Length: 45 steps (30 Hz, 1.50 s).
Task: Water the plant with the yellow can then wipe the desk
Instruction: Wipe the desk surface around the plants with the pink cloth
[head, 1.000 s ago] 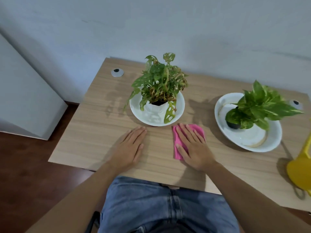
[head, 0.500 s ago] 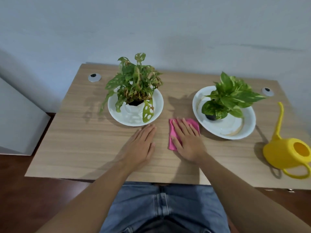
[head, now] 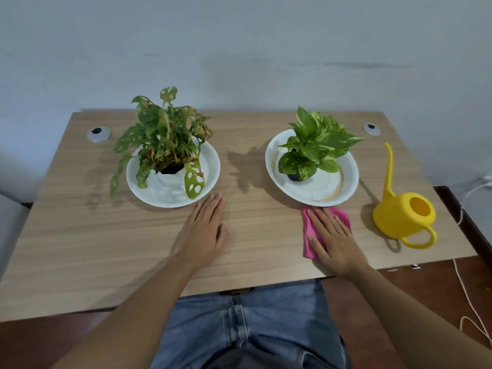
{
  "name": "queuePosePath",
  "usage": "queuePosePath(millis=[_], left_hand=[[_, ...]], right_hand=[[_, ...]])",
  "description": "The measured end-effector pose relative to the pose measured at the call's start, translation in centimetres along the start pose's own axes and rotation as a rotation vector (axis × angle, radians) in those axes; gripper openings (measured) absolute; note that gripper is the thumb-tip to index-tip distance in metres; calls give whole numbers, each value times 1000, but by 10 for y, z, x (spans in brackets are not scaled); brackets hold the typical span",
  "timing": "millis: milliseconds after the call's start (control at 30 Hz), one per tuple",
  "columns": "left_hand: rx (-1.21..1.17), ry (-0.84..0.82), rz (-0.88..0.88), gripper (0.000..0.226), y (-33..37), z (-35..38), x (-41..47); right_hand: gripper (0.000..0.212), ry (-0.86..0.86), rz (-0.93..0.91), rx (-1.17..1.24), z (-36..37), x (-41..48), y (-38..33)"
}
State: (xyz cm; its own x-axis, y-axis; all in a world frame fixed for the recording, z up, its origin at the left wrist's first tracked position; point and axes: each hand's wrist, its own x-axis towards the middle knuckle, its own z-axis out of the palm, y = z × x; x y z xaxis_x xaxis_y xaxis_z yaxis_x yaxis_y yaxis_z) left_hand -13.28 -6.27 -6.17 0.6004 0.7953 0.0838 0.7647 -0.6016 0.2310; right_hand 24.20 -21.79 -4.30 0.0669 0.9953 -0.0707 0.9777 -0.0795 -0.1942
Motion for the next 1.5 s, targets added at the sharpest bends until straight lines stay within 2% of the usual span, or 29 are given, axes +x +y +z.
queuePosePath(millis=[233,467,633,900,1067,1333,1500], left_hand=[[3,13,-10,72,0,2,-1],[-5,26,-10,72,1,2,0],[-60,33,-10,72,0,-1,-1],[-209,66,-11,67,-15,-12,-17],[-213,113,-68,61,-60,-24,-56],[-124,111,-251,70,-177,-60,-123],[-72,74,-313,73,-216,-77,-148]], right_hand=[[70,17,67,-41,8,-2,-4],[72,6,-144,-53,10,10,-42],[73,-23,-221,-27,18,47,-97],[72,-88,-189,8,23,138,-169],[73,-94,-161,6,30,155,-185],[72,-87,-281,-46,41,115,-214],[72,-92,-329,-54,52,98,-246]])
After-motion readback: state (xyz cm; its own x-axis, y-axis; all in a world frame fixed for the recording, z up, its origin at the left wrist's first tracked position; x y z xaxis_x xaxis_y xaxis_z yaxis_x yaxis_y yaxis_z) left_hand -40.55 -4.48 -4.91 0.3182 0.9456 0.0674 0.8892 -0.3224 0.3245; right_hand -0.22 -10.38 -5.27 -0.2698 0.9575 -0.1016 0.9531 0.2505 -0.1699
